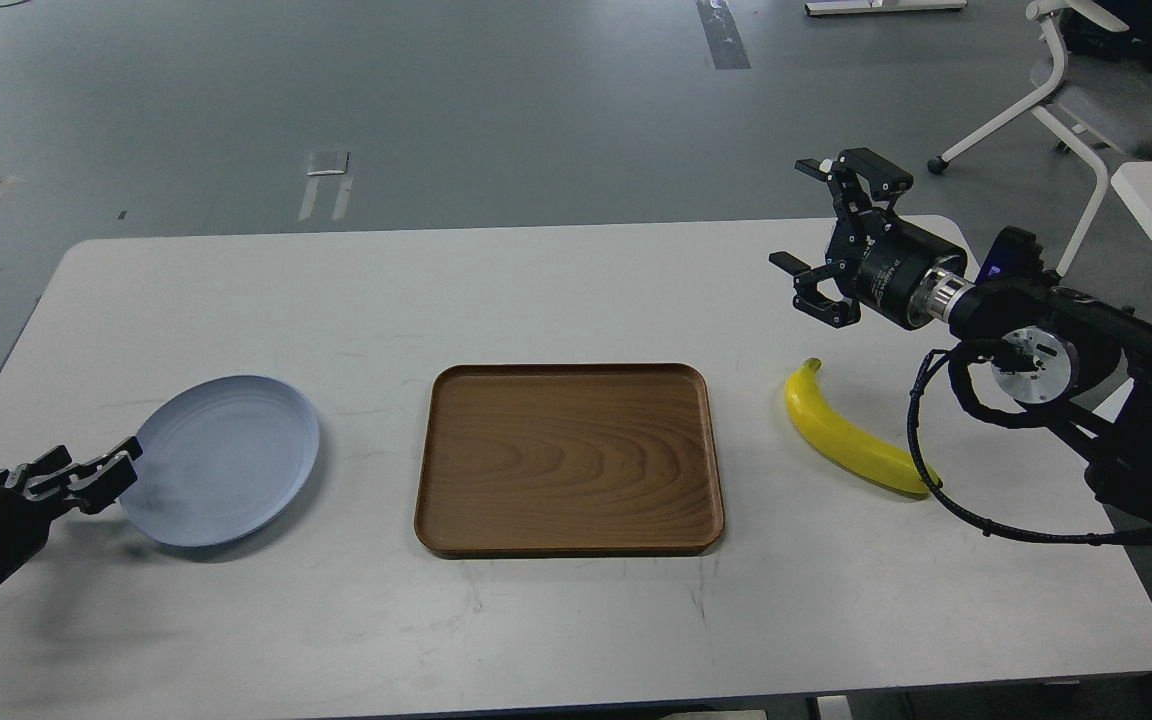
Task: Place banana on plate with both arms
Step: 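Lower the left gripper to the rim of the light blue plate and grasp it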
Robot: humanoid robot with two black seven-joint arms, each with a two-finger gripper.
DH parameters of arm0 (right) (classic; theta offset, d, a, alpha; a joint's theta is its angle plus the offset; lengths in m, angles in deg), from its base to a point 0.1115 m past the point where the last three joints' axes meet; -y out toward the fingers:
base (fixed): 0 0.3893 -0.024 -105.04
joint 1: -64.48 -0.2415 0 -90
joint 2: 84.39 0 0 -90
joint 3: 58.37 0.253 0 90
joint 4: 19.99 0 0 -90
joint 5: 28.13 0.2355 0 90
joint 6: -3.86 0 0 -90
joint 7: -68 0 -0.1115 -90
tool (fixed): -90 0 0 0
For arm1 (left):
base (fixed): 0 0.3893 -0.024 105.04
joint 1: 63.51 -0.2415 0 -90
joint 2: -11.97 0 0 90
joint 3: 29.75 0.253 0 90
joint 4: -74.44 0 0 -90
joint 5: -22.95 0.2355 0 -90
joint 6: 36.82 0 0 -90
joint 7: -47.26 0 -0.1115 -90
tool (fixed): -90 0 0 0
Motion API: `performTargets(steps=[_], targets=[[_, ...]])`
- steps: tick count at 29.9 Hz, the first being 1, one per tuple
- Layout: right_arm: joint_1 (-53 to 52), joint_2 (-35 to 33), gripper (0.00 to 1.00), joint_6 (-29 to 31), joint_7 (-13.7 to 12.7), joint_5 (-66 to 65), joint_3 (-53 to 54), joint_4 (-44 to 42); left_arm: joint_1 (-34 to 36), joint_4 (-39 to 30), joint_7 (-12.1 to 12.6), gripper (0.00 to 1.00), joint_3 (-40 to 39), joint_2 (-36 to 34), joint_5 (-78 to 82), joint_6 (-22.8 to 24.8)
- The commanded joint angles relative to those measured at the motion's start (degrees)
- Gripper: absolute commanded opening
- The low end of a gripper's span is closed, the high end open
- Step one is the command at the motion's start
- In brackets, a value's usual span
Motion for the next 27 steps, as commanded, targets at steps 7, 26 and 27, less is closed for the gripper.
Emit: performTargets(steps=[7, 26, 27], targets=[[0.71, -0.11, 1.0, -0.3, 0.0, -1.51, 0.01, -0.02, -0.19, 0.0, 0.0, 0.43, 0.26, 1.35, 0.25, 0.26], [0.71, -0.02, 1.0, -0.39, 0.0, -1.51, 0.01, -0.02, -0.02, 0.35, 0.0, 0.0, 0.18, 1.26, 0.16, 1.23], [0.71, -0.11, 1.0, -0.39, 0.0, -1.6, 0.01, -0.02, 0.07, 0.35, 0.0, 0.0, 0.18, 1.26, 0.25, 1.23]])
